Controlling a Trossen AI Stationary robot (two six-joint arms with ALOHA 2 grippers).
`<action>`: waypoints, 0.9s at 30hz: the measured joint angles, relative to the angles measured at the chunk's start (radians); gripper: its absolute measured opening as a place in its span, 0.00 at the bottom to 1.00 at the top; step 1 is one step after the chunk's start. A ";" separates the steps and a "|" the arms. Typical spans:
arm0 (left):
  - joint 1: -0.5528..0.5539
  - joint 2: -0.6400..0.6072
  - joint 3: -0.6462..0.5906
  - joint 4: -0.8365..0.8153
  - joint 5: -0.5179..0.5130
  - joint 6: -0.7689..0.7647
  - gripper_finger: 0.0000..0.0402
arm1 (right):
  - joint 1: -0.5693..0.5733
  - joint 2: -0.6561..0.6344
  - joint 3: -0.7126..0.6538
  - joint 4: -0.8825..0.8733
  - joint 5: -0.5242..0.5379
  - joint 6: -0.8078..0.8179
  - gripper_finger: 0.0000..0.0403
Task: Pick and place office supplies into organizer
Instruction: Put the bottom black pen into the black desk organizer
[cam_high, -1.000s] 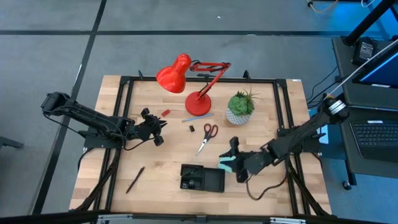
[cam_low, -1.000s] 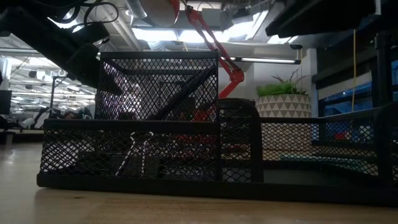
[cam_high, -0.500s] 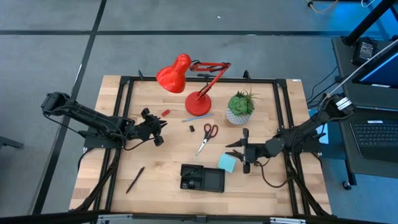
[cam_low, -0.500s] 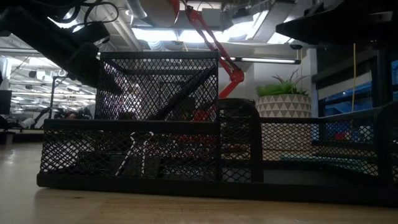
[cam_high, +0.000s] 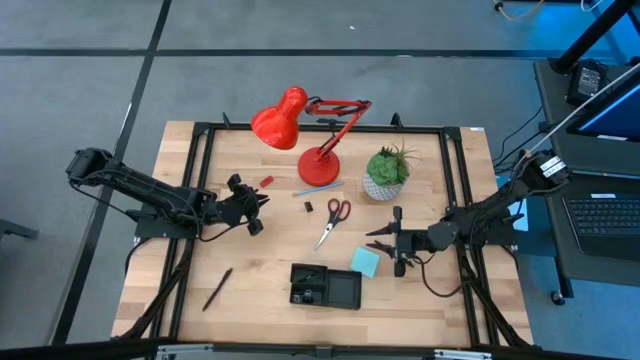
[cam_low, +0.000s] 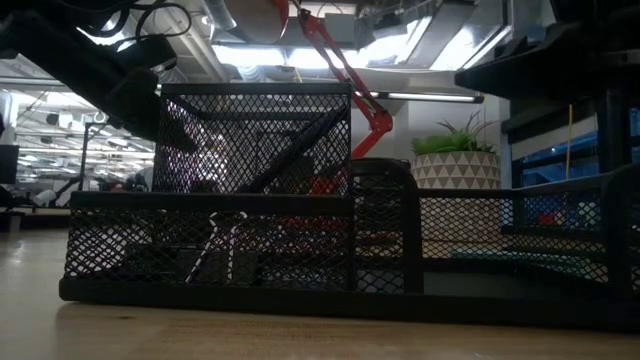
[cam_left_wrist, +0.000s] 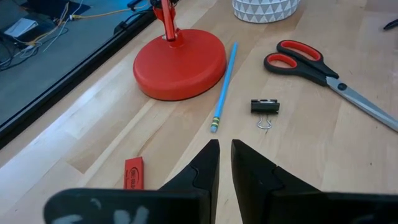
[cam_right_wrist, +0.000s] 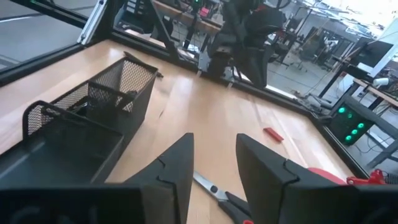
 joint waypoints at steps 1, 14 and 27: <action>0.000 0.000 0.000 0.000 0.000 0.000 0.09 | 0.000 0.000 0.000 0.000 0.000 0.002 0.30; 0.000 0.000 0.000 0.000 0.008 0.000 0.09 | 0.001 -0.003 -0.028 0.010 -0.046 0.048 0.30; 0.000 0.000 0.000 -0.007 0.008 0.001 0.09 | 0.000 -0.170 -0.251 0.272 -0.078 0.070 0.30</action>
